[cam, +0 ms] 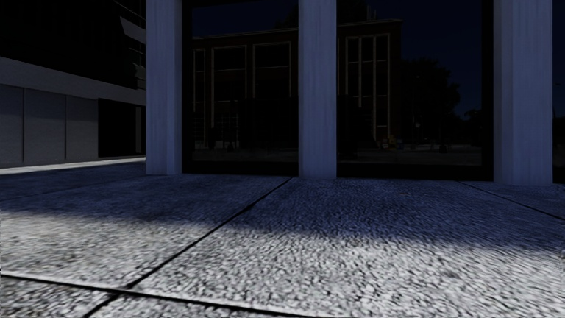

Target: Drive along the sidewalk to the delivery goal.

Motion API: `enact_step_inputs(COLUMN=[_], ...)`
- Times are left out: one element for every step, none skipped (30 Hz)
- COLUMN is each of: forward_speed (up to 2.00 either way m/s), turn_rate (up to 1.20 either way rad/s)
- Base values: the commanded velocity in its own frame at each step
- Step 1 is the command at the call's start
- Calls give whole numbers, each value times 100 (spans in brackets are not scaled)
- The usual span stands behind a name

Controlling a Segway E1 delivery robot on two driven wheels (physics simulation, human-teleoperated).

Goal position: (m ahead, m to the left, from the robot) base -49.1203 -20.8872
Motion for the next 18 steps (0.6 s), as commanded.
enact_step_inputs(forward_speed=[172,200,200,200,200,200,200,200,200,200,200,200,200,200,200,200,200,200], turn_rate=[-60,-60,-60,-60,-60,-61,-64,-65,-65,-65,-67,-67,-69,-71,-71,-71,-71,-71])
